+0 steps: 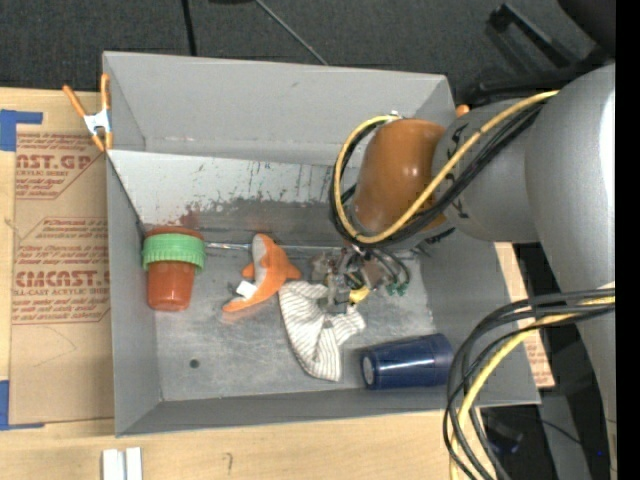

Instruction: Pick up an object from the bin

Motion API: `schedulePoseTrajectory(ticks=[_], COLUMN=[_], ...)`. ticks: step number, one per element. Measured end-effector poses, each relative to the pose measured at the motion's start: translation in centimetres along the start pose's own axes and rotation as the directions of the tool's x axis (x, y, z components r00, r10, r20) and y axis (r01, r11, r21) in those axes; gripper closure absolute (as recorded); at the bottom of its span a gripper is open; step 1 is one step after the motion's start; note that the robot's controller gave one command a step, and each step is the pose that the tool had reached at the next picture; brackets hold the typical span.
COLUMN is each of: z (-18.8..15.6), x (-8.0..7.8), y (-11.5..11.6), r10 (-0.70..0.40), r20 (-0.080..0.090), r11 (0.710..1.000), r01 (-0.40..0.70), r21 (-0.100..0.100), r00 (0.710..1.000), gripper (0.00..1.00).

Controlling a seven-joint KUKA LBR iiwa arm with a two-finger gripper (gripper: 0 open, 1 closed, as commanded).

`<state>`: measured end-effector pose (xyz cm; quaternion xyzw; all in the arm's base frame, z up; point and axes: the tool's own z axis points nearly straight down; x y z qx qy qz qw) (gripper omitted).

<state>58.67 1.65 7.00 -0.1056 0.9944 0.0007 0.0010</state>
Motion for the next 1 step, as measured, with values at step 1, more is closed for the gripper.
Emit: schedulePoseTrajectory(ticks=[1], z=[-14.17], x=[0.53], y=[0.17], r10=[0.022], r20=[0.003], r11=[1.000], r01=[-0.022], r21=[0.002], r00=[1.000], gripper=[1.00])
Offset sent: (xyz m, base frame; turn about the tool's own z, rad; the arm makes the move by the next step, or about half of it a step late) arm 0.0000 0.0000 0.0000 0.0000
